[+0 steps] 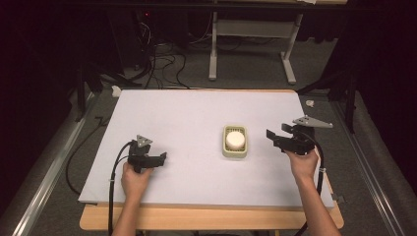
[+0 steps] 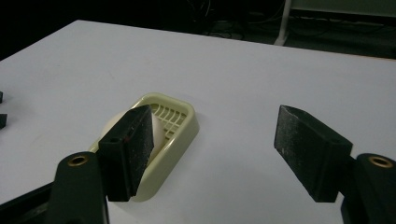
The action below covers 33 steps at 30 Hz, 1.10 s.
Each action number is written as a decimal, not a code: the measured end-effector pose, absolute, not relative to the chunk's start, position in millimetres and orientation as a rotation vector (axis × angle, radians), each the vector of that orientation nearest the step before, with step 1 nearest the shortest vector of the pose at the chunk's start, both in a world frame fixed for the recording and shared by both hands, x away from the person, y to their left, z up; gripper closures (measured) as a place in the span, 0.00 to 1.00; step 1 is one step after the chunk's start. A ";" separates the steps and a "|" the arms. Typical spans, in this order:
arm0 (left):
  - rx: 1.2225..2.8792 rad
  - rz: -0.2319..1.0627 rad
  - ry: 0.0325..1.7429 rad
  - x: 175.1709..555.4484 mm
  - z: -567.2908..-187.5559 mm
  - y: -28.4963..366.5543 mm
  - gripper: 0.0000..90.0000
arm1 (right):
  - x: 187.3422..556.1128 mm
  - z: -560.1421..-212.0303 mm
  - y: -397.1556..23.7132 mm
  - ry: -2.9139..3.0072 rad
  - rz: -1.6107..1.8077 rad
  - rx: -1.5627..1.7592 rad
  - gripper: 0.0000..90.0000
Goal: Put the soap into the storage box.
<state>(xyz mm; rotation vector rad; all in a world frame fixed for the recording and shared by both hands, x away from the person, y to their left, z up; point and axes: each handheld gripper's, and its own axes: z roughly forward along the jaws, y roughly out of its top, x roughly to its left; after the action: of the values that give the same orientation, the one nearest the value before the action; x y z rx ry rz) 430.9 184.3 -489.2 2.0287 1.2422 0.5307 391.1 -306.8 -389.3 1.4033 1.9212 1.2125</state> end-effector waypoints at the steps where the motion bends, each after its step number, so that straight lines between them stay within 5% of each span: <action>1: 2.029 0.531 1.242 430.9 -489.2 184.3 0.17 | 390.1 -390.3 -308.4 1.919 1.211 1.407 0.32; 33: 2.029 0.531 1.242 430.9 -489.2 184.3 0.17 | 369.9 -418.2 -328.8 1.881 1.234 1.470 0.33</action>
<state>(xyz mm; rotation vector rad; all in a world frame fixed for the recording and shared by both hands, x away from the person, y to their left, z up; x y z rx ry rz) 430.9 184.3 -489.2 2.0291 1.2422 0.5309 369.9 -328.8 -418.2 1.4701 1.8814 1.2338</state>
